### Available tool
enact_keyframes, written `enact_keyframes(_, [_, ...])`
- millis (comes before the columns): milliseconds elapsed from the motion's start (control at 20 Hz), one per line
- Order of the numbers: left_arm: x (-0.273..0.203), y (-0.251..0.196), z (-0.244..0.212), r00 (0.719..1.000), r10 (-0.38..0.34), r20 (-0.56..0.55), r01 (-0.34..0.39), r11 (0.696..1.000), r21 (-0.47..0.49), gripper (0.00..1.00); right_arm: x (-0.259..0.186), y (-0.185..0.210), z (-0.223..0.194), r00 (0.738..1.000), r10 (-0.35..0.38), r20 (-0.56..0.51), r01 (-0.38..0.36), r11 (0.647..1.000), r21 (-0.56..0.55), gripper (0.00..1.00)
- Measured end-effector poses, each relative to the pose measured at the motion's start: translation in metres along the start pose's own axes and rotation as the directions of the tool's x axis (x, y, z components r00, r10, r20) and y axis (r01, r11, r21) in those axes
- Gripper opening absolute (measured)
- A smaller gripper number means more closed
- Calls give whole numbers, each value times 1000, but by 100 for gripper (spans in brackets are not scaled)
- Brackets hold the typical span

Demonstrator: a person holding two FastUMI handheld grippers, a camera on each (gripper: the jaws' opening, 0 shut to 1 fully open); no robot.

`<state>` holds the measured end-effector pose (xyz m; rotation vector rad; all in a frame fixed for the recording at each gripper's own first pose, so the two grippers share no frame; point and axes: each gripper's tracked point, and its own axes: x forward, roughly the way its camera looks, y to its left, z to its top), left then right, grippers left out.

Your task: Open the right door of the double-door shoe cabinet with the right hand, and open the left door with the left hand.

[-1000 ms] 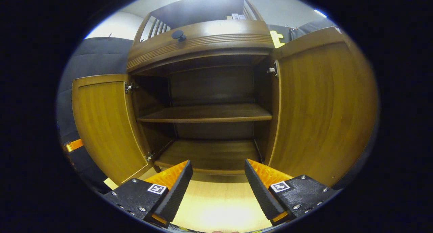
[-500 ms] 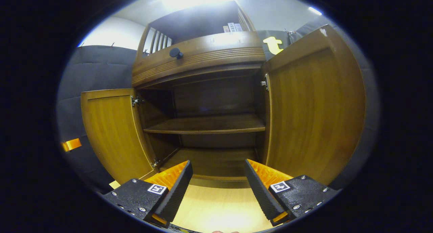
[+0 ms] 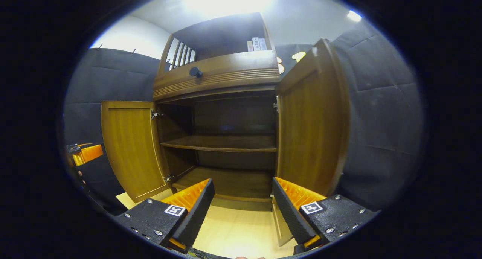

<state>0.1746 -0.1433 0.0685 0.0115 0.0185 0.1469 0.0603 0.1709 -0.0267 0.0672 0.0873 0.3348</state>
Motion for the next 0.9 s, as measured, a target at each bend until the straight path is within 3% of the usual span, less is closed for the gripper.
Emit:
enact_keyframes(50, [-3, -7, -4, 1000, 6, -7, -6, 1000, -21, 100, -7, -5, 1, 1000, -10, 4, 10, 1000, 13, 96])
enact_keyframes(100, [-5, -13, -4, 1000, 10, -8, -10, 999, -47, 100, -15, -11, 3, 1000, -20, 13, 20, 1000, 21, 92])
enact_keyframes(250, [-1, -35, -3, 1000, -19, -4, 18, 994, -112, 100, -31, -28, -3, 998, -52, 25, 52, 999, 7, 91])
enact_keyframes(300, [0, -40, -2, 999, -32, -6, 31, 992, -120, 95, -33, -32, -6, 998, -53, 22, 53, 999, 4, 91])
enact_keyframes(400, [3, -49, -2, 999, -45, -15, 43, 992, -116, 100, -39, -38, -13, 998, -61, 8, 61, 998, 14, 96])
enact_keyframes(600, [0, -72, -2, 996, -86, -17, 83, 991, -109, 100, -46, -47, -21, 995, -99, 3, 99, 994, 48, 91])
enact_keyframes(750, [-4, -79, -1, 995, -96, -16, 94, 991, -96, 100, -47, -44, -23, 996, -87, 3, 87, 995, 51, 96])
enact_keyframes(900, [-3, -79, -4, 996, -89, -27, 86, 992, -94, 100, -48, -40, -25, 998, -70, 0, 70, 996, 49, 92])
